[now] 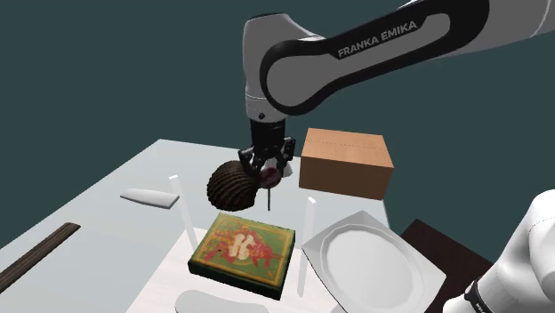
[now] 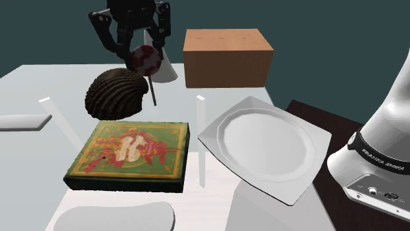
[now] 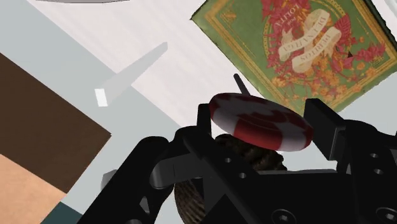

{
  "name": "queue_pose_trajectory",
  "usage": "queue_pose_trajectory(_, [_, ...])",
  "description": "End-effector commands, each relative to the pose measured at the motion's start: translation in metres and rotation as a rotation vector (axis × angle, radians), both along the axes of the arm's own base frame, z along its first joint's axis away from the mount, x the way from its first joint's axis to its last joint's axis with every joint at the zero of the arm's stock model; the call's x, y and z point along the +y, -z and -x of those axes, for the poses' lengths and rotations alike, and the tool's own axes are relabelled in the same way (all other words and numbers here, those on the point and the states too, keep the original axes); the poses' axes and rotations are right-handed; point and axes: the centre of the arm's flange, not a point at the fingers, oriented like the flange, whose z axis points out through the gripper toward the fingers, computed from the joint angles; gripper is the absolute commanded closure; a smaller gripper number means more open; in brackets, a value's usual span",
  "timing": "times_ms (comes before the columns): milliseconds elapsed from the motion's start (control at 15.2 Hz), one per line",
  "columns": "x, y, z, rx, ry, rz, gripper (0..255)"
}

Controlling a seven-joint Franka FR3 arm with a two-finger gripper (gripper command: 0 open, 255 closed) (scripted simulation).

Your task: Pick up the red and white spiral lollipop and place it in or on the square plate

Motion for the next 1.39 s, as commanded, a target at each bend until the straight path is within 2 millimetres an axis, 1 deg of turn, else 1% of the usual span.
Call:
queue_pose_trajectory(0, [-0.015, -0.004, 0.025, 0.000, 0.001, 0.000, 255])
queue_pose_trajectory(1188, [-0.138, -0.031, 0.226, 0.000, 0.001, 0.000, 255])
queue_pose_trajectory(1254, [-0.147, -0.033, 0.241, 0.000, 0.001, 0.000, 255])
queue_pose_trajectory(1320, [-0.147, -0.027, 0.241, 0.000, 0.001, 0.000, 255])
